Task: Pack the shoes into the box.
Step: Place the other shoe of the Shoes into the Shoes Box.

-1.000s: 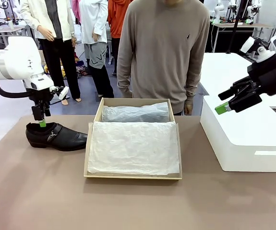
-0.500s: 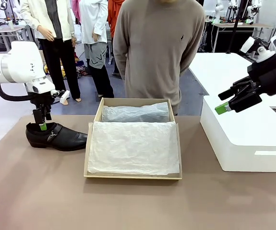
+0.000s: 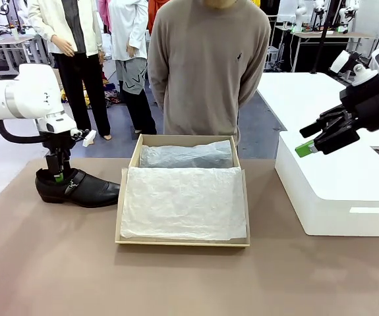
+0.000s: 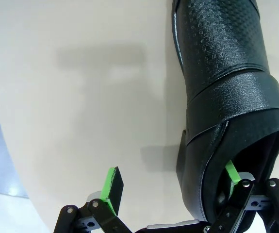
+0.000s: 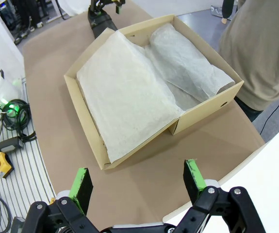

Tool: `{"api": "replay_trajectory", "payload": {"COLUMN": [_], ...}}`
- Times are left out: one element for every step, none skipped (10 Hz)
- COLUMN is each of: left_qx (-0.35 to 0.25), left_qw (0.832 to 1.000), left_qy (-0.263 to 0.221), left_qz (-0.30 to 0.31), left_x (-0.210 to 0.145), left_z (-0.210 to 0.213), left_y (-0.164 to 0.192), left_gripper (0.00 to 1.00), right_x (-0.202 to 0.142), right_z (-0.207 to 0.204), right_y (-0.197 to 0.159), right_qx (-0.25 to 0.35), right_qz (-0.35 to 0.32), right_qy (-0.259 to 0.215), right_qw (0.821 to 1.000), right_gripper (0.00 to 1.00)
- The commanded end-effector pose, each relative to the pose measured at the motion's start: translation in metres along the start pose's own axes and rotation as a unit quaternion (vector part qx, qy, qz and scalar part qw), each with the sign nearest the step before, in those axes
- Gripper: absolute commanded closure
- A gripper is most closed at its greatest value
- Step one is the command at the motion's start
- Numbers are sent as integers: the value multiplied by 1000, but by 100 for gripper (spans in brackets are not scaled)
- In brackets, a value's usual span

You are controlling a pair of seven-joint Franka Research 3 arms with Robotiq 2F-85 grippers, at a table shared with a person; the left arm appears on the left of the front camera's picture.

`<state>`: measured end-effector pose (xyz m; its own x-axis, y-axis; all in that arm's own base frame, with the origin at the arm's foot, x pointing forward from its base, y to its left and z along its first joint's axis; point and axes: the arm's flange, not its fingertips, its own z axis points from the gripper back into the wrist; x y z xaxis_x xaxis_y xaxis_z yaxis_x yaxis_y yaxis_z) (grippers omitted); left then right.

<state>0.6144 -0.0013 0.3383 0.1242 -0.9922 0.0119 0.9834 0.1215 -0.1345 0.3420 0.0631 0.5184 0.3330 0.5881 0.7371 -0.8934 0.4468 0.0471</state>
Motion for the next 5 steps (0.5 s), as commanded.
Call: {"api": "replay_trajectory", "payload": {"left_qx": [-2, -8, -10, -13, -13], "left_qw": [1000, 1000, 1000, 1000, 1000], "left_qy": [3, 4, 4, 3, 4], "left_qz": [-1, -2, 0, 2, 1], "left_x": [-1, -1, -2, -2, -2], "left_z": [0, -1, -1, -1, 1], "left_y": [2, 1, 1, 1, 0], "left_gripper": [0, 0, 19, 39, 59], "right_x": [0, 0, 0, 0, 0], "right_z": [-3, -3, -3, -3, -3], "right_y": [-3, -3, -3, -3, -3], "right_qx": [6, 6, 6, 6, 6], "right_qz": [11, 11, 11, 11, 11], "right_qy": [-17, -17, -17, -17, -17], "right_qw": [1000, 1000, 1000, 1000, 1000], "right_gripper": [0, 0, 0, 0, 0]}}
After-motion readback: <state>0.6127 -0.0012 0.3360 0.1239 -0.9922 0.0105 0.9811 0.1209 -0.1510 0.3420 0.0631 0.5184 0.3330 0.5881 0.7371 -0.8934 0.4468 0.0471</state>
